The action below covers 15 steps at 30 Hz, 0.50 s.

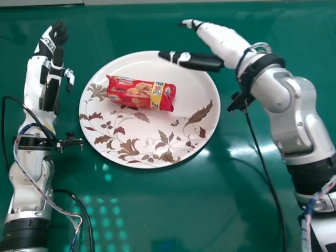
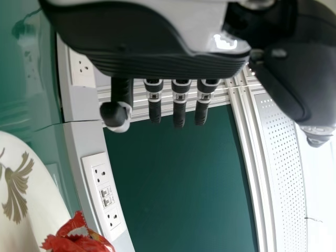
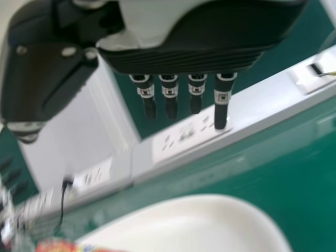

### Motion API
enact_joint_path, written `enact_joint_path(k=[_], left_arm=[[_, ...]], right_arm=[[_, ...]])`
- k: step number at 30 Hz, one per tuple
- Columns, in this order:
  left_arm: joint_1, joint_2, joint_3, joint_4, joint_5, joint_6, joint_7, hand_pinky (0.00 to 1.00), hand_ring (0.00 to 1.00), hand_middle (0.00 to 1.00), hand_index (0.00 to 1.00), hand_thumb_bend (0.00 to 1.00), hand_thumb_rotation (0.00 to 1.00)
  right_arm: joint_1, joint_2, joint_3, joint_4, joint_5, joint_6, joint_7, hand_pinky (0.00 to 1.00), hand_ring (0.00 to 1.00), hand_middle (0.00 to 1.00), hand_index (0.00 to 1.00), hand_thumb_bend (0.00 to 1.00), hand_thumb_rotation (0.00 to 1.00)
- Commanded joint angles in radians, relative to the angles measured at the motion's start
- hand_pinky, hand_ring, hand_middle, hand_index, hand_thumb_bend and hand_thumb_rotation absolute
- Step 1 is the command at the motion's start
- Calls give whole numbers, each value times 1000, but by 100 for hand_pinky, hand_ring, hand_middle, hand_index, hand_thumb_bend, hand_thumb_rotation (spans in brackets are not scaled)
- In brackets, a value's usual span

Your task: Pick up biscuit and place it in the plate

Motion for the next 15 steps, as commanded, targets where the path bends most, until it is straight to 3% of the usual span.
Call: enact_joint_path(k=[1, 3, 5, 8, 15], left_arm=[[59, -46, -32, 8, 16, 10, 16, 0, 100, 100, 100, 100, 67], [65, -51, -36, 0, 24, 16, 24, 0, 100, 100, 100, 100, 67], [65, -56, -39, 3, 35, 10, 34, 0, 100, 100, 100, 100, 67], [61, -59, -43, 20, 40, -6, 42, 0, 100, 100, 100, 100, 68], [29, -38, -44, 124, 43, -114, 36, 0, 100, 100, 100, 100, 76]], right_arm=[[69, -9, -64, -47, 50, 2, -40, 72, 94, 100, 100, 100, 61], [124, 5, -121, -78, 108, -2, -71, 76, 94, 100, 100, 100, 60], [174, 36, -172, -118, 173, 24, -95, 85, 98, 100, 100, 94, 54], [244, 55, -219, -172, 225, 48, -124, 91, 99, 100, 100, 86, 53], [387, 120, -284, -256, 343, 17, -206, 90, 98, 100, 99, 81, 48]])
